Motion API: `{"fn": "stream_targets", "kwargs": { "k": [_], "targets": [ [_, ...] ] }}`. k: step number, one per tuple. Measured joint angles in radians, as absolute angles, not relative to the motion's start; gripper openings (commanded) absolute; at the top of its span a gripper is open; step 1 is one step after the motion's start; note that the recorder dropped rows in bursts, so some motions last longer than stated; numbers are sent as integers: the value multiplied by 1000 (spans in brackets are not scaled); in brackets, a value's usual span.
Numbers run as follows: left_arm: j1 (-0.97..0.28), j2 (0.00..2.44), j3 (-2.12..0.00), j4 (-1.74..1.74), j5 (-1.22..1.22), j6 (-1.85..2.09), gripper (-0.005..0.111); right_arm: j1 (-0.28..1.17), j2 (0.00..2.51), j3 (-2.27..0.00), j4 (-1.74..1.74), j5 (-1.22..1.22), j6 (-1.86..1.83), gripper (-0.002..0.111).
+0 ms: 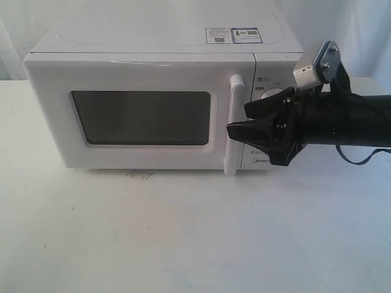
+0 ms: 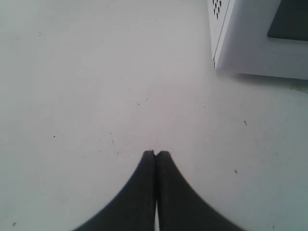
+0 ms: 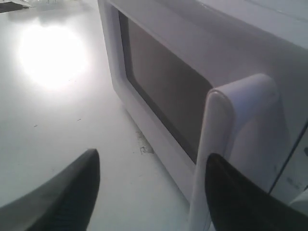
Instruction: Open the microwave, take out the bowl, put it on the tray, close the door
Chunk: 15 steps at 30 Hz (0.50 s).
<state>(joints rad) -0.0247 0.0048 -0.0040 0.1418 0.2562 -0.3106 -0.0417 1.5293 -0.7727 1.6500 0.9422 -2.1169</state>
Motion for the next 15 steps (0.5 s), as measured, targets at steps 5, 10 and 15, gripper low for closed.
{"fn": "stream_targets", "kwargs": {
  "k": [5, 10, 15],
  "targets": [
    [-25, 5, -4, 142, 256, -311, 0, -42, 1529, -775, 1661, 916, -2117, 60],
    [-25, 5, -4, 142, 256, -311, 0, -42, 1551, -789, 1702, 918, -2117, 60],
    [-25, 5, -4, 142, 256, -311, 0, -42, 1604, -808, 1727, 920, -2117, 60]
  ]
}}
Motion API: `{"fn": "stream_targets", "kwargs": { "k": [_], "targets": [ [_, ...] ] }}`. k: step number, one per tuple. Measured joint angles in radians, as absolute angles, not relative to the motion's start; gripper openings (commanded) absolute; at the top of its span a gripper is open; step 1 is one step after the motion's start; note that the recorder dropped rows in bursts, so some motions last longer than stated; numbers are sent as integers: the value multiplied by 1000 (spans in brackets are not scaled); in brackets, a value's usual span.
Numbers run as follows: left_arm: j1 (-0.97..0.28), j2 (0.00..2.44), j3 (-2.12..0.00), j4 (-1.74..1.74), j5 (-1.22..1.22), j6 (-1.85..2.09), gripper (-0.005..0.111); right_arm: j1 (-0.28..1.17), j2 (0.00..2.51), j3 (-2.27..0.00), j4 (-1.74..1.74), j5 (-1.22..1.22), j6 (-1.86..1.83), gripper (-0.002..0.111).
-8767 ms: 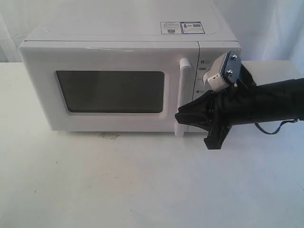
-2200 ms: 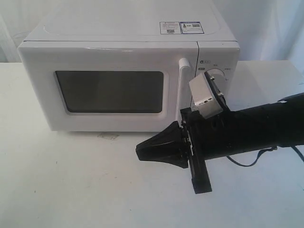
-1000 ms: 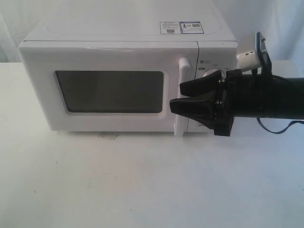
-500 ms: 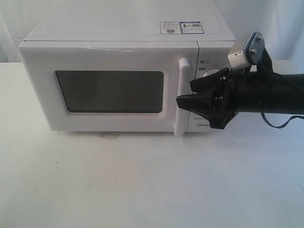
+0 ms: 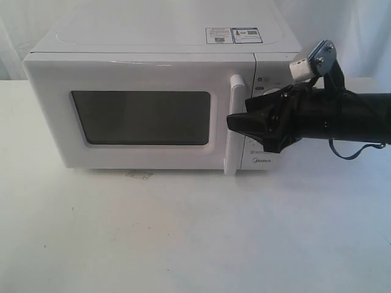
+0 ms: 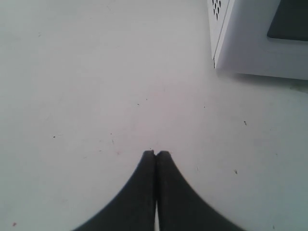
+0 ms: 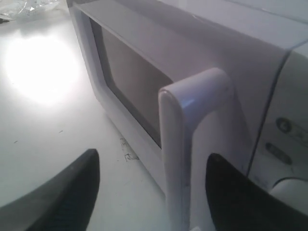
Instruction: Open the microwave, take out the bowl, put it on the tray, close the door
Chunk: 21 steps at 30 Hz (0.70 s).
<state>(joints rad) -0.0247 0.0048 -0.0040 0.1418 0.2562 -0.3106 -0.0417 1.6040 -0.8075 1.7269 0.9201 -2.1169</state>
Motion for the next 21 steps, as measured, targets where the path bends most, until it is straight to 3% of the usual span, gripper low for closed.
{"fn": "stream_targets", "kwargs": {
  "k": [12, 21],
  "targets": [
    [-25, 5, -4, 142, 256, -311, 0, -40, 1668, -841, 1738, 1003, -2117, 59],
    [-25, 5, -4, 142, 256, -311, 0, -30, 1693, -856, 1727, 1026, -2117, 51]
  ]
}}
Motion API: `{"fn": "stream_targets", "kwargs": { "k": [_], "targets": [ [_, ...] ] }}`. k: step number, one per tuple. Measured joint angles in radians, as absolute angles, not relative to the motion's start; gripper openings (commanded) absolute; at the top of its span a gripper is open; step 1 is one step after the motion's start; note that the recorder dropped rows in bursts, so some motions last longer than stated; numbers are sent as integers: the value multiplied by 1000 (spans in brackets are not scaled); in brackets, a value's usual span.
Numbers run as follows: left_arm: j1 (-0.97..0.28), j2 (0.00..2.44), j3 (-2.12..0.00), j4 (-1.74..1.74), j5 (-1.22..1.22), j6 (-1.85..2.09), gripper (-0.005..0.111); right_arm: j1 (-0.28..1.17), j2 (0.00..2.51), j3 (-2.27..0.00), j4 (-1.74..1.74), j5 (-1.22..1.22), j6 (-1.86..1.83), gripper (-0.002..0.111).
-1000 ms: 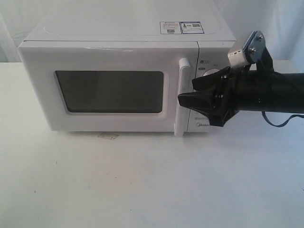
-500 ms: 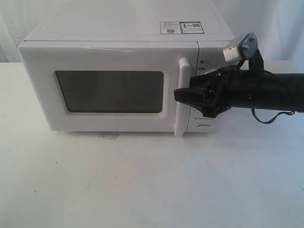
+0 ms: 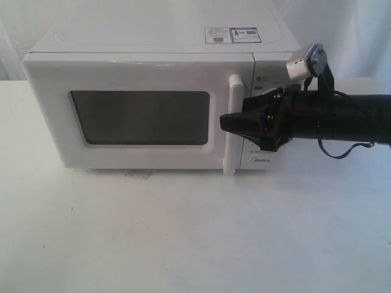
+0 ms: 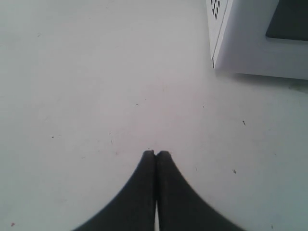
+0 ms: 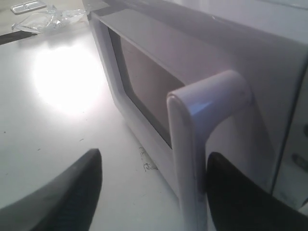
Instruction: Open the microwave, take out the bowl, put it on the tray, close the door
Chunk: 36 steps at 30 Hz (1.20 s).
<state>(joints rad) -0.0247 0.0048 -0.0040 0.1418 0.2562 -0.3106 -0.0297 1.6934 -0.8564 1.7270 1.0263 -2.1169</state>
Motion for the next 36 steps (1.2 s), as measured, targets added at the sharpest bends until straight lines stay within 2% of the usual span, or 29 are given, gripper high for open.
{"fn": "stream_targets", "kwargs": {
  "k": [5, 12, 13, 36],
  "targets": [
    [-25, 5, -4, 142, 256, -311, 0, -27, 1718, -865, 1727, 1042, -2117, 38],
    [-25, 5, -4, 142, 256, -311, 0, -27, 1733, -865, 1736, 1057, -2117, 2],
    [-25, 5, -4, 142, 256, -311, 0, -27, 1735, -865, 1738, 1058, -2117, 0],
    [-25, 5, -4, 142, 256, -311, 0, -33, 1766, -865, 1755, 1128, -2117, 0]
  ]
}}
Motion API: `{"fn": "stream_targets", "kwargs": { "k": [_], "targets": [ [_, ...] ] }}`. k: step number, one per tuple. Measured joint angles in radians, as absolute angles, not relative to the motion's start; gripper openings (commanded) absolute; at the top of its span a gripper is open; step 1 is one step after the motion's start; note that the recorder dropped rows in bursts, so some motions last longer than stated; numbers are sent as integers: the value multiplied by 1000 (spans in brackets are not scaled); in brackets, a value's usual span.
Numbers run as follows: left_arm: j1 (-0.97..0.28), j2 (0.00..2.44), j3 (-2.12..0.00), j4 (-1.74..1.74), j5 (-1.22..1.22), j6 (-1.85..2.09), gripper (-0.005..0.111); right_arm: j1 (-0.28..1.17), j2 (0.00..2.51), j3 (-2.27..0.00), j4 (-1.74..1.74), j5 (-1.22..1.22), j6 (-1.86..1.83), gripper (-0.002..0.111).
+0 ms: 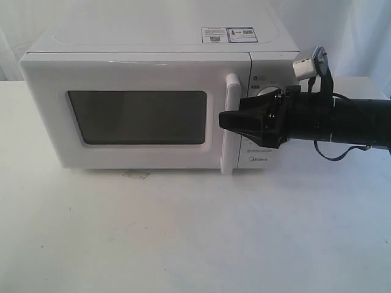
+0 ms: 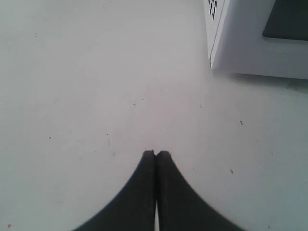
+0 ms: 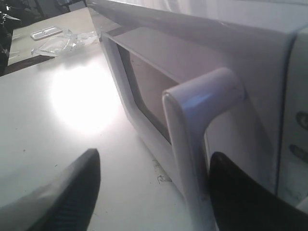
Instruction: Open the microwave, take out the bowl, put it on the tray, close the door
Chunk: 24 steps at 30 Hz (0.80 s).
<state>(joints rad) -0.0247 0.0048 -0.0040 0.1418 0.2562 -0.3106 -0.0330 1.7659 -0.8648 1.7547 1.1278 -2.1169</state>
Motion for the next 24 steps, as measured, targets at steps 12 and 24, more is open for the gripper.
{"fn": "stream_targets", "kwargs": {
  "k": [12, 24],
  "targets": [
    [-25, 5, -4, 142, 256, -311, 0, -20, 1766, -854, 1771, 1119, -2117, 0],
    [-25, 5, -4, 142, 256, -311, 0, -10, 1766, -842, 1780, 1104, -2117, 0]
  ]
}}
